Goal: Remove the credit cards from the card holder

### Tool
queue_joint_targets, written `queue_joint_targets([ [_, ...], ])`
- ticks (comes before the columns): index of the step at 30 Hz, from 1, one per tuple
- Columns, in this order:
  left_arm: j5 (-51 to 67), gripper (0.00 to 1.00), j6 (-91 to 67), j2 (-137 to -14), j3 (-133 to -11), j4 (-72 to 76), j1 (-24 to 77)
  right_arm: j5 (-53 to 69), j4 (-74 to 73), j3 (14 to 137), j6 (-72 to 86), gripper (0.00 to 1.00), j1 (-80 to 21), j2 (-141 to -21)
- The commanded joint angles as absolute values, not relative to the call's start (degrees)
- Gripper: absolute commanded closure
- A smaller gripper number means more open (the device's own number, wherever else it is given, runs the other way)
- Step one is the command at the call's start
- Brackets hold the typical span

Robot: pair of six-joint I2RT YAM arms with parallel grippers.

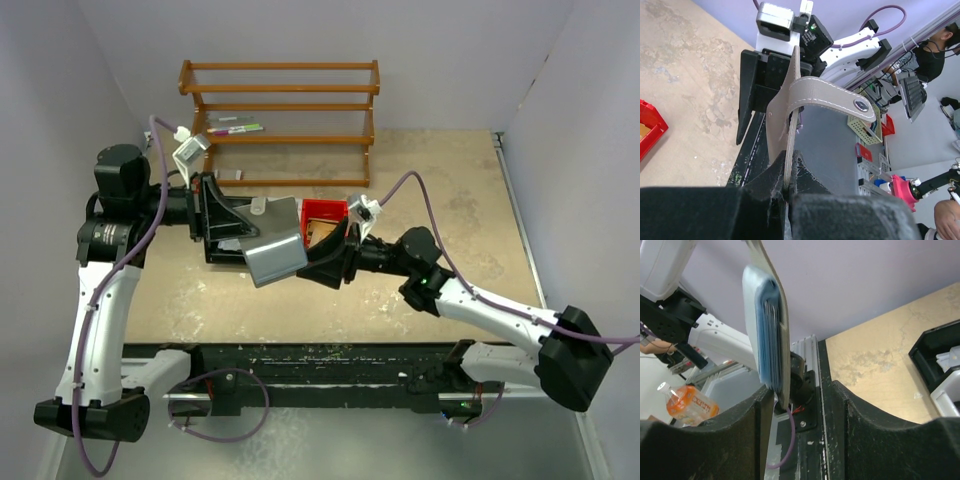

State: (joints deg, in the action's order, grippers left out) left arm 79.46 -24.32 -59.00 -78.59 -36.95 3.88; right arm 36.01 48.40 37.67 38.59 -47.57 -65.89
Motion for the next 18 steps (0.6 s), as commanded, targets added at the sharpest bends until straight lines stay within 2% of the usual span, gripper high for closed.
queue_joint_targets([
  [1, 80.54, 1.0, -21.58, -60.07, -78.93, -36.58, 3.87, 37.04, 56.6, 41.15, 40.69, 0.49, -45.76, -66.63],
  [5, 79.77, 1.0, -19.34, -61.57, -78.65, -37.38, 3.91, 39.32, 59.57, 41.67, 42.36, 0.48, -44.82, -68.99],
  [10, 79.58, 1.0, -18.88, -63.34, -78.78, -36.85, 3.87, 40.64, 63.7, 42.11, 46.05, 0.53, -42.9, -71.81],
  [13, 79.42, 1.0, -18.08, -63.73, -78.67, -37.11, 3.87, 41.65, 66.14, 42.11, 48.12, 0.44, -42.32, -73.25],
  [18, 78.86, 1.0, -16.0, -64.35, -78.36, -38.74, 3.87, 41.79, 69.18, 43.23, 52.08, 0.4, -41.95, -75.26],
])
